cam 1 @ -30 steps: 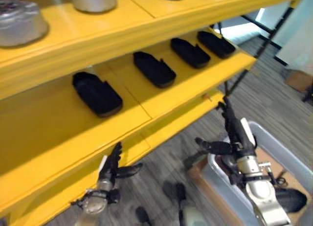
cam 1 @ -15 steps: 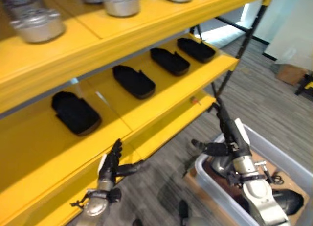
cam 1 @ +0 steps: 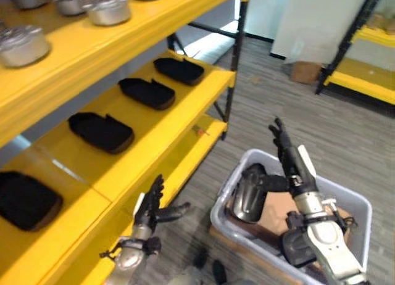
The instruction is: Move parts from the plastic box to the shelf.
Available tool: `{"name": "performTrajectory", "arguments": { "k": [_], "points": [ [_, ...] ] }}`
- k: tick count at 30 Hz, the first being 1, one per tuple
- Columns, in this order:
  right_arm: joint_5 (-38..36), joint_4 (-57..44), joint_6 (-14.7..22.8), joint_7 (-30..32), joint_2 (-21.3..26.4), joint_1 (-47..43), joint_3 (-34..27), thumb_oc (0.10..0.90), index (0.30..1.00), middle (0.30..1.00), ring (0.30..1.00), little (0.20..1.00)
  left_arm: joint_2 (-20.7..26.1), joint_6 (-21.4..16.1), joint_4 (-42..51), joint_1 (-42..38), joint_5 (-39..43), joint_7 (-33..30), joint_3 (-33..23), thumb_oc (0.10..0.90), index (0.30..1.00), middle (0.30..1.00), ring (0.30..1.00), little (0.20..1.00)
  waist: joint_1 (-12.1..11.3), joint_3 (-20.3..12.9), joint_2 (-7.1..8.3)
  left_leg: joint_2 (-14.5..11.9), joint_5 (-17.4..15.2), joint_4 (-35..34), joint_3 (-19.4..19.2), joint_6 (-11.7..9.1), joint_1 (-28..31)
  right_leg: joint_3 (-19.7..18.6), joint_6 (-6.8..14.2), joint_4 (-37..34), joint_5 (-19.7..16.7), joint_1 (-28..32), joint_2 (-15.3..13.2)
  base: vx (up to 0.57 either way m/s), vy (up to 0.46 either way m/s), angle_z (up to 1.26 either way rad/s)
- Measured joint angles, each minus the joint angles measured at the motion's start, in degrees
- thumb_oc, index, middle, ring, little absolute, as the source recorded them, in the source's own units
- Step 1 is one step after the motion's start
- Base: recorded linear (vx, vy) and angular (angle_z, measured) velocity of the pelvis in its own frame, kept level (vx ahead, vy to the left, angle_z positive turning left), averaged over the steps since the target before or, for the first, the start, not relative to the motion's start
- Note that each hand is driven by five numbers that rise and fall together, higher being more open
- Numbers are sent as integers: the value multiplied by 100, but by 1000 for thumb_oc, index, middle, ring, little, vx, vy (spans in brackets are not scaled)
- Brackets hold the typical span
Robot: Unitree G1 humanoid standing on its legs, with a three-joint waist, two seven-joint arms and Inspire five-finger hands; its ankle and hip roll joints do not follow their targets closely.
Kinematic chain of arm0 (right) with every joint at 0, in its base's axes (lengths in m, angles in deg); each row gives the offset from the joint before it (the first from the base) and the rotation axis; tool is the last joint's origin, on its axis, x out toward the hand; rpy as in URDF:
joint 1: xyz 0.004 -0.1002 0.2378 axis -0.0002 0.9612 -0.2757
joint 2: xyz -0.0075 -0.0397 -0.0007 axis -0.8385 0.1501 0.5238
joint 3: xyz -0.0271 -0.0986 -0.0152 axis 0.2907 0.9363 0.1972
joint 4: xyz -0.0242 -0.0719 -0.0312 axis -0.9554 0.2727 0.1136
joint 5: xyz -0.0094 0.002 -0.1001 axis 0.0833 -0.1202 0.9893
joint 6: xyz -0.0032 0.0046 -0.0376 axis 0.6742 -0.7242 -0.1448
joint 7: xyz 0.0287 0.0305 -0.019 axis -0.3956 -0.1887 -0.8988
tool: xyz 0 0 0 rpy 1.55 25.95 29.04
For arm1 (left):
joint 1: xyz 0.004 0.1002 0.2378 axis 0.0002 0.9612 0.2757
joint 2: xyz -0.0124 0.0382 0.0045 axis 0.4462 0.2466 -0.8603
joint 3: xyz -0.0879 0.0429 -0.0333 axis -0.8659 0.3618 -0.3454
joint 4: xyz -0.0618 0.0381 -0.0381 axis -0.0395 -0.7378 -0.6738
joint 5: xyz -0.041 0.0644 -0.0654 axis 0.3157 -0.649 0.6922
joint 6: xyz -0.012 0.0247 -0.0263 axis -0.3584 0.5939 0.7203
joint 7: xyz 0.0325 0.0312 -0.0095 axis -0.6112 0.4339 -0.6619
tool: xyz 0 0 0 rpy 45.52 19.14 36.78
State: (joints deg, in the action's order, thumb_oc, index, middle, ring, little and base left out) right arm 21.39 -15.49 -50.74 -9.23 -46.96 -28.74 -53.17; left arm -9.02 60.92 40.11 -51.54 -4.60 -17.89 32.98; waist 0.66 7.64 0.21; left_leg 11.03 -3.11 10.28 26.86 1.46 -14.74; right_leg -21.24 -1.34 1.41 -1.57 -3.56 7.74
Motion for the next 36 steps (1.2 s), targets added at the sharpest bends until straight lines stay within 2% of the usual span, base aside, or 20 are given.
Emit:
{"name": "performTrajectory", "arguments": {
  "k": [4,6,8,13,15,18,19,20,21,22,24,25,26,27,28,29,30,32,35,36],
  "points": [
    [-75,-7,-53,-157,-71,264,-19,900,1000,1000,1000,1000,46,-2,26,-43,4,20,-47,900,1000,1000,1000,1000,42,75,65,-291,578,-492,-1058,88,288,-179,302,631,628,-204,-103,74,97,-128],
    [-203,-48,-58,-157,-117,377,-54,900,1000,1000,1000,1000,73,-2,33,-50,5,109,-115,900,1000,1000,1000,1000,113,86,80,-215,804,-581,-1252,279,436,-194,363,633,676,-196,-238,73,77,-108],
    [-306,-169,-60,-161,-121,646,-129,900,1000,1000,1000,1000,66,-9,35,-212,5,126,-125,900,1000,1000,1000,1000,143,113,55,-175,906,-878,-1247,151,647,-146,356,619,745,-162,-231,56,68,-45],
    [-420,-182,-85,-261,-129,648,-120,900,1000,1000,1000,1000,77,-30,31,-234,17,118,-174,900,1000,1000,1000,1000,235,183,-9,-134,899,-1174,-1564,166,1006,-212,367,585,724,-164,-132,26,48,-23],
    [-420,-185,-106,-275,-127,547,-75,900,1000,1000,1000,1000,82,-35,31,-164,18,114,-202,900,1000,1000,1000,1000,77,192,-26,-146,872,-1152,-1743,185,1046,-370,389,638,611,-323,-64,-29,42,-56],
    [-420,-191,-125,-281,-137,358,4,900,1000,1000,1000,1000,80,-74,5,-81,20,114,-181,900,1000,1000,1000,1000,61,257,25,-214,669,-980,-2173,-1,1019,-515,353,699,286,-605,70,-82,24,-65],
    [-420,-192,-124,-278,-136,347,2,900,1000,1000,1000,1000,71,-74,-5,-81,20,119,-171,900,1000,1000,1000,1000,88,263,35,-213,618,-918,-2190,-4,988,-496,385,661,256,-612,86,-121,-11,-62],
    [-409,-180,-140,-254,-124,232,55,900,1000,1000,1000,1000,74,-86,16,-69,22,117,-183,900,1000,1000,1000,1000,-13,278,49,-315,595,-939,-2624,165,943,-95,447,864,292,-856,56,-45,-61,-86],
    [-406,-170,-147,-258,-126,79,93,900,1000,1000,1000,1000,95,-98,38,-61,31,115,-198,900,1000,1000,1000,1000,-145,297,71,-376,591,-956,-2889,335,904,321,498,1104,346,-1075,-42,22,-127,-145],
    [-396,-117,-145,-249,-184,-291,203,900,1000,1000,1000,1000,84,-75,14,-64,179,100,-208,900,1000,1000,1000,1000,-239,379,53,-381,554,-927,-3114,408,852,1902,502,1115,411,-1263,-932,62,-174,-124],
    [-397,-116,-143,-231,-181,-311,201,900,1000,1000,1000,1000,72,-76,-58,-175,217,119,-155,900,1000,1000,1000,1000,-171,435,-48,-358,487,-882,-2959,462,874,1689,630,1008,308,-1088,-1369,41,-182,-27],
    [-396,-112,-150,-204,-177,-274,214,900,1000,1000,1000,1000,64,-76,-124,-253,219,112,-144,900,1000,1000,1000,1000,-158,486,-116,-400,426,-835,-2897,178,883,1442,551,927,169,-970,-1418,35,-150,36],
    [-367,-108,-177,-185,-296,-227,235,900,1000,1000,1000,1000,158,-84,-205,-439,227,103,-156,900,1000,1000,1000,1000,-120,647,167,-320,231,-80,-2874,-647,565,1245,330,726,-289,-823,-1735,53,-156,65],
    [-340,-152,-170,-202,-416,-185,267,900,1000,1000,1000,1000,432,-141,-111,-477,225,88,-188,900,1000,1000,1000,1000,-42,685,535,-158,-87,1006,-2827,529,149,1145,353,583,-916,-679,-2339,81,-266,51],
    [-241,-260,-159,-225,-253,-155,271,900,1000,1000,1000,1000,483,-150,-16,-415,221,115,-250,900,1000,1000,1000,1000,-134,654,387,-650,-831,1052,-2304,284,271,1080,895,493,-861,-572,-2422,82,-326,6],
    [-184,-111,-146,-278,-352,-251,285,900,1000,1000,1000,1000,480,-161,-105,-458,221,104,-386,900,1000,1000,1000,1000,-254,737,568,-516,-738,1207,-2409,270,268,1069,1024,321,-800,-502,-2625,81,-328,-16],
    [-185,-123,-193,-314,-429,-239,317,900,1000,1000,1000,1000,388,-110,-295,-504,227,-44,-679,900,1000,1000,1000,1000,-184,728,528,-678,-532,851,-2119,144,310,1355,1072,-104,-471,-385,-2304,69,-331,-2],
    [-189,-131,-207,-327,-365,-178,318,900,1000,1000,1000,1000,392,-108,-288,-449,228,-53,-756,900,1000,1000,1000,1000,-167,728,525,-821,-187,267,-2055,45,493,1422,1020,-485,-494,-335,-1835,70,-309,30],
    [-196,-134,-227,-371,-218,-199,321,900,1000,1000,1000,1000,177,-109,-223,-127,242,-46,-826,900,1000,1000,1000,1000,-139,696,571,-805,-130,-32,-2048,-79,779,1703,765,-633,-684,-109,-1598,32,-279,12],
    [-198,-135,-224,-376,-138,-206,304,900,1000,1000,1000,1000,47,-108,-174,33,248,-42,-815,900,1000,1000,1000,1000,-92,661,458,-915,-144,-55,-1991,-153,746,1746,758,-620,-681,-108,-1473,-5,-147,11]
  ]
}}
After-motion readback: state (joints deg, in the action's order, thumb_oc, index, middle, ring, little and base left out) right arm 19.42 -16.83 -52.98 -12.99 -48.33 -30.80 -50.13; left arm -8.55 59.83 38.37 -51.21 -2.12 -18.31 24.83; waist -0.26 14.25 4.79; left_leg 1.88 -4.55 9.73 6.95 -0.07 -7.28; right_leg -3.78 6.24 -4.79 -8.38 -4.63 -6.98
